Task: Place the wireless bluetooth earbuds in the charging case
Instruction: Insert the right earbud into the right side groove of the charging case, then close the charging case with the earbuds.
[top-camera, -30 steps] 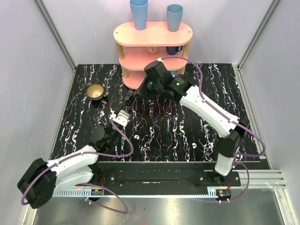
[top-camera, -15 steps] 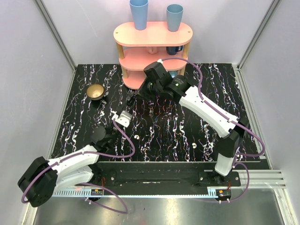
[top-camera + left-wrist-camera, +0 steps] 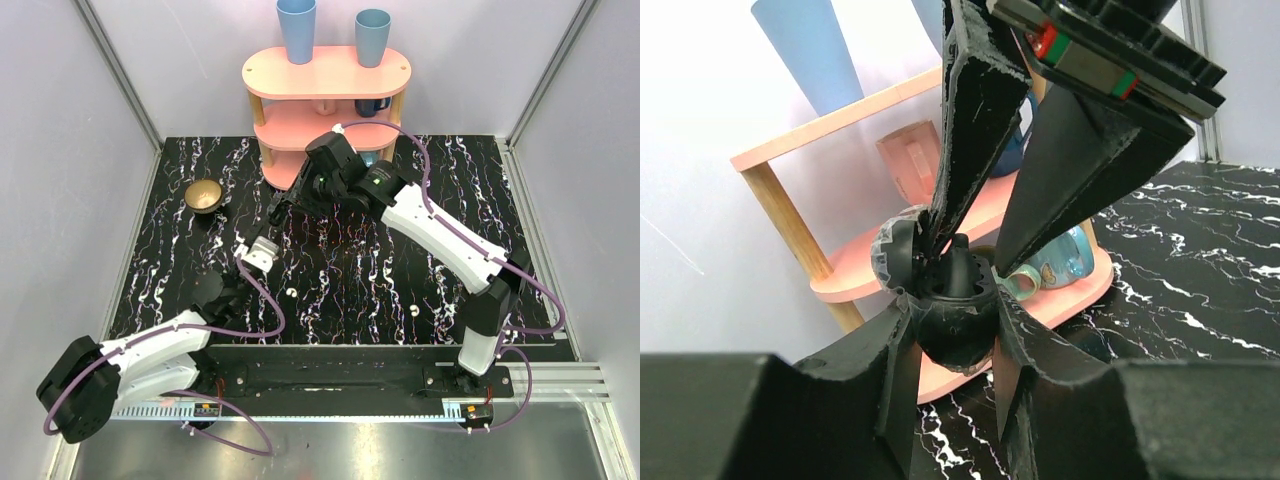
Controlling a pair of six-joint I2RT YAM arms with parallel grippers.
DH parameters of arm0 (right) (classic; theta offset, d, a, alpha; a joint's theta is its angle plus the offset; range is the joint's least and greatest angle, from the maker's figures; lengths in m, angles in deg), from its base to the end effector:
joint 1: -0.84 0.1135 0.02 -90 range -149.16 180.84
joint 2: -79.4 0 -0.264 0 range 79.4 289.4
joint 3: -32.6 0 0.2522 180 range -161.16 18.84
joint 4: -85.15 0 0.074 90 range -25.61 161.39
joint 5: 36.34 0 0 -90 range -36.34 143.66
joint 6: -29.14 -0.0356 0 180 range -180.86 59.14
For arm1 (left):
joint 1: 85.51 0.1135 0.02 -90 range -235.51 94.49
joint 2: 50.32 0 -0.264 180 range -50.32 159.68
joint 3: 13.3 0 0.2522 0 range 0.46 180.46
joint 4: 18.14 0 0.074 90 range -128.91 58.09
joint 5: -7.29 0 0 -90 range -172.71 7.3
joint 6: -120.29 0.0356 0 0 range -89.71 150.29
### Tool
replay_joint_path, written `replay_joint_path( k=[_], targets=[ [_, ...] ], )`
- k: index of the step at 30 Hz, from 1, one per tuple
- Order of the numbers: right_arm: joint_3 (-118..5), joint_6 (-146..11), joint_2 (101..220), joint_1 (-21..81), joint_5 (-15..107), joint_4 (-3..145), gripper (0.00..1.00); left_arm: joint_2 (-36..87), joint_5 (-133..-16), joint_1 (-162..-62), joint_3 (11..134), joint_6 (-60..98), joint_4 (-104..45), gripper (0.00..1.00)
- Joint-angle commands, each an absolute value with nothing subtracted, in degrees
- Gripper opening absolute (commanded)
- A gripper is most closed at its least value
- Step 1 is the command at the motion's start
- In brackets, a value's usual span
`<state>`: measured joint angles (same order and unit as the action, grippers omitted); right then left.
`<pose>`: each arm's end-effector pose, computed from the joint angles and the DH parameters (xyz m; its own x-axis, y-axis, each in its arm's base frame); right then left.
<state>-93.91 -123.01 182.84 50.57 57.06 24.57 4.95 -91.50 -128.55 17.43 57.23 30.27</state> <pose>0.2603 0.3041 0.4024 -0.8304 0.3852 -0.4025 0.0064 0.7290 0.6845 0.1491 -0.1317 0.2699 0.5230 0.1242 -0.8432 0.3763 0.8541 0.3592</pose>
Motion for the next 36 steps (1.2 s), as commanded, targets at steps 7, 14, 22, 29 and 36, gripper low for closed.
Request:
replay_joint_path(
  k=[7,14,22,29,36],
  targets=[
    [-86.0,-118.3,175.1,51.7,59.7,33.2,0.43,2.2,-91.8,-129.4,18.4,55.0,39.3,0.00],
    [-75.3,-114.0,166.2,51.8,59.7,46.2,0.52,1.0,-93.9,-129.3,17.2,52.7,38.3,0.00],
    [-68.7,-109.2,160.8,51.7,57.4,56.4,0.54,-0.3,-91.9,-129.1,16.9,47.0,36.7,0.00],
    [-68.4,-100.2,159.2,51.6,55.0,60.6,0.54,-5.0,-79.3,-128.1,19.6,36.8,26.7,0.00],
    [-72.8,-95.7,163.6,51.6,52.1,56.1,0.54,-5.3,-66.3,-128.0,23.9,33.2,19.3,0.00]
  ],
)
